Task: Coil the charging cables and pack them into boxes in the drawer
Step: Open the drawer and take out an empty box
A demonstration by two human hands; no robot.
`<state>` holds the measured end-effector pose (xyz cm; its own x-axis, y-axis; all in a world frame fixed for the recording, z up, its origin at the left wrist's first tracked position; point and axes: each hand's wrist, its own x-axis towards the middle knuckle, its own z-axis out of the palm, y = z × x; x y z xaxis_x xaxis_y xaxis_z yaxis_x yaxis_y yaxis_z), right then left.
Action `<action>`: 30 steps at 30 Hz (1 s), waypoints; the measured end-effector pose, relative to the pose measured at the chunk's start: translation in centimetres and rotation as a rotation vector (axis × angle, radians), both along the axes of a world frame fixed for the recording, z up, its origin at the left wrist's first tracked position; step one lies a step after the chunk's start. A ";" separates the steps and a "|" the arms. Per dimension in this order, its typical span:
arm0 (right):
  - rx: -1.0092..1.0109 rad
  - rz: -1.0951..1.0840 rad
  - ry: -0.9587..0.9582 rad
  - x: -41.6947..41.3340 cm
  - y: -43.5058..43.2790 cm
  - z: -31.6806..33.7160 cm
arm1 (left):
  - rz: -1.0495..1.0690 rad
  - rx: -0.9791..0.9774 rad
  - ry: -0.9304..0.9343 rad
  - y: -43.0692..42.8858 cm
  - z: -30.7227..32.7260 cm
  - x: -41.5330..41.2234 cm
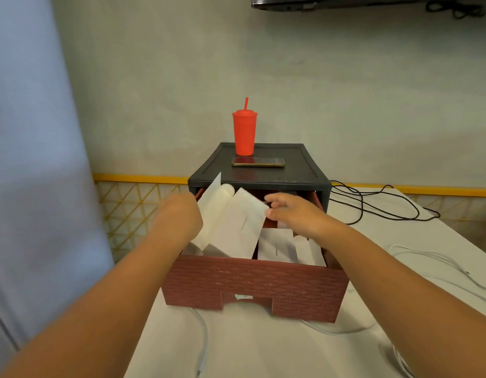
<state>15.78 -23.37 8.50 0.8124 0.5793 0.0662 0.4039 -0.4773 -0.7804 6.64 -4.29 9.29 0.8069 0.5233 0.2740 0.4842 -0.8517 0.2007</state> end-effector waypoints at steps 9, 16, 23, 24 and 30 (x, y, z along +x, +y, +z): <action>0.363 -0.198 -0.114 0.6 -4.5 3.8 | -0.191 0.089 -0.503 -0.7 4.7 -2.2; 0.562 0.022 0.103 -2.9 -8.9 4.9 | -0.361 -0.038 -0.717 -3.8 6.5 -4.6; 0.797 -0.089 0.142 -9.1 -11.5 -0.7 | -0.366 -0.763 -0.853 -7.8 1.5 -6.5; 0.801 -0.117 0.156 -10.0 -11.7 -1.9 | -0.370 -0.890 -0.831 -8.6 0.5 -7.0; 0.762 -0.241 0.362 -13.7 -12.8 -8.9 | -0.388 -1.289 -0.515 -11.3 -7.4 -10.7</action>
